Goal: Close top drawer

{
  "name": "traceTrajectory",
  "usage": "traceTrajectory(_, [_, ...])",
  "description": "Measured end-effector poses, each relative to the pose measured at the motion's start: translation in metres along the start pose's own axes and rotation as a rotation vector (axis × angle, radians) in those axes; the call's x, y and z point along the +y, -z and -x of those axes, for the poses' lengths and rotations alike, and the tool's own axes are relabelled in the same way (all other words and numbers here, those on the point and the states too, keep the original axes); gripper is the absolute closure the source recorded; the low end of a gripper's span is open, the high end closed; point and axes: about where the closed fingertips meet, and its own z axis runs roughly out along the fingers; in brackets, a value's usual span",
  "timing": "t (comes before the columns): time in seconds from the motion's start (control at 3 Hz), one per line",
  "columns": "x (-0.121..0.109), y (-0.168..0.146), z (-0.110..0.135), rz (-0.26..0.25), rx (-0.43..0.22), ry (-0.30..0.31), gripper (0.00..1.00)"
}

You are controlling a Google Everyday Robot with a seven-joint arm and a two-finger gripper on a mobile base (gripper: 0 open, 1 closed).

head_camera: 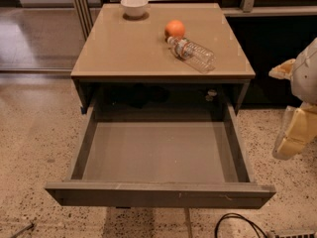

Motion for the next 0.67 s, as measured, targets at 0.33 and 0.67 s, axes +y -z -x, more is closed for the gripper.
traceTrajectory(0.33, [0.0186,-0.0328,-0.0195,0.070,0.028,-0.009,0.26])
traceTrajectory(0.67, [0.0204,-0.0345,-0.0202,0.075,0.030,-0.009,0.49])
